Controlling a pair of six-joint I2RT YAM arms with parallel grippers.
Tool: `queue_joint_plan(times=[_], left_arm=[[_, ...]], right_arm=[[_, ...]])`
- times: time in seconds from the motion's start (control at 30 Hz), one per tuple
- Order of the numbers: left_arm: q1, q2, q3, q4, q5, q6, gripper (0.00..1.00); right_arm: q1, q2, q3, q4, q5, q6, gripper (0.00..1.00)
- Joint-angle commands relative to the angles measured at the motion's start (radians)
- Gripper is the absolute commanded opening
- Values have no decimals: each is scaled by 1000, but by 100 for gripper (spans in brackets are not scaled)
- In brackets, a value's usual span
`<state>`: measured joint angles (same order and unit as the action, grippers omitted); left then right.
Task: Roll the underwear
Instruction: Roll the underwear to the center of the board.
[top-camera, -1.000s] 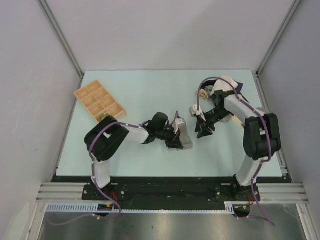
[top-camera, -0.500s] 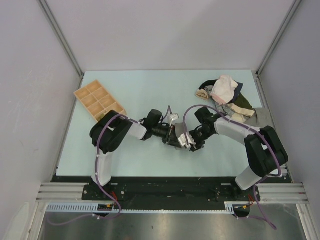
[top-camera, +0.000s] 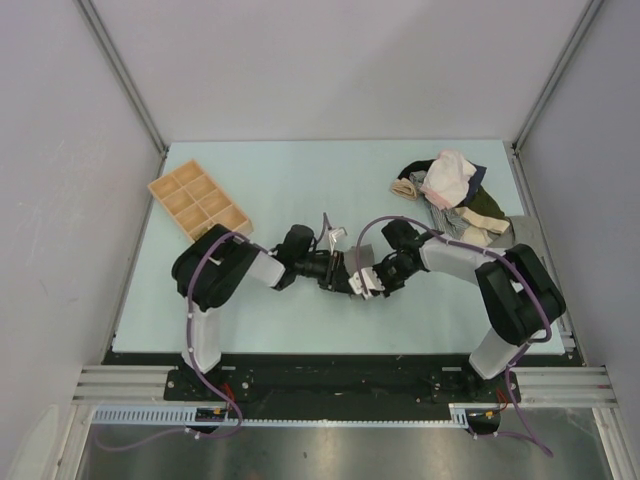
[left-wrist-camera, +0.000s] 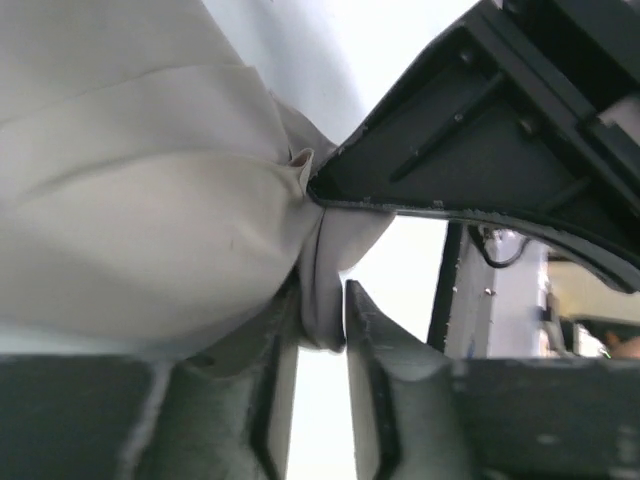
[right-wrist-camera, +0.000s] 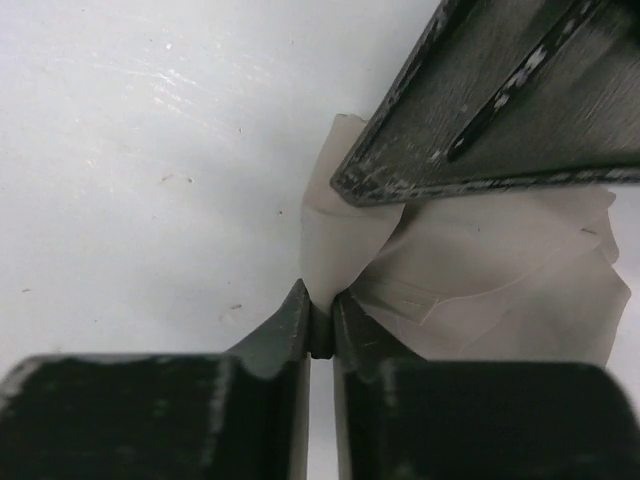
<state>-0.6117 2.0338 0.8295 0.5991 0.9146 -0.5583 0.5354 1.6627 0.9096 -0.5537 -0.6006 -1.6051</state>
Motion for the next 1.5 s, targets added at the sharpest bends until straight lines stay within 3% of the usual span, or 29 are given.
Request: queue_joint_plan(times=[0.0,0.23,0.27,0.43,0.5,0.67,0.93,1.27,1.37,1.47], left_arm=[[23,-130,-108,54,-172,17,33],[0,-387,-291,142,-307,202,49],[-17,-424,-317,143,-336,289,52],[-212,-596,-470,188,-471,648,63],[-281,-636,-487,185,-517,707,65],[-353,-592,-397,55,-611,840,67],[-404,-388,-198,-116,-697,982,68],[-410,-299,-151,-167,-760,1003,57],[-410,-288,-145,-179,-755,1003,47],[-410,-274,-118,-237,-721,997,27]], right_arm=[[8,40,21,-89,29,30,6],[-8,97,147,-304,-71,86,1],[-12,123,164,-328,-83,94,1],[-26,207,293,-491,-140,120,1],[-31,245,324,-538,-151,138,1],[-57,290,354,-568,-154,174,2],[-78,308,354,-565,-160,195,2],[-104,322,354,-577,-188,191,5],[-107,325,354,-571,-195,197,9],[-127,321,354,-557,-228,226,16]])
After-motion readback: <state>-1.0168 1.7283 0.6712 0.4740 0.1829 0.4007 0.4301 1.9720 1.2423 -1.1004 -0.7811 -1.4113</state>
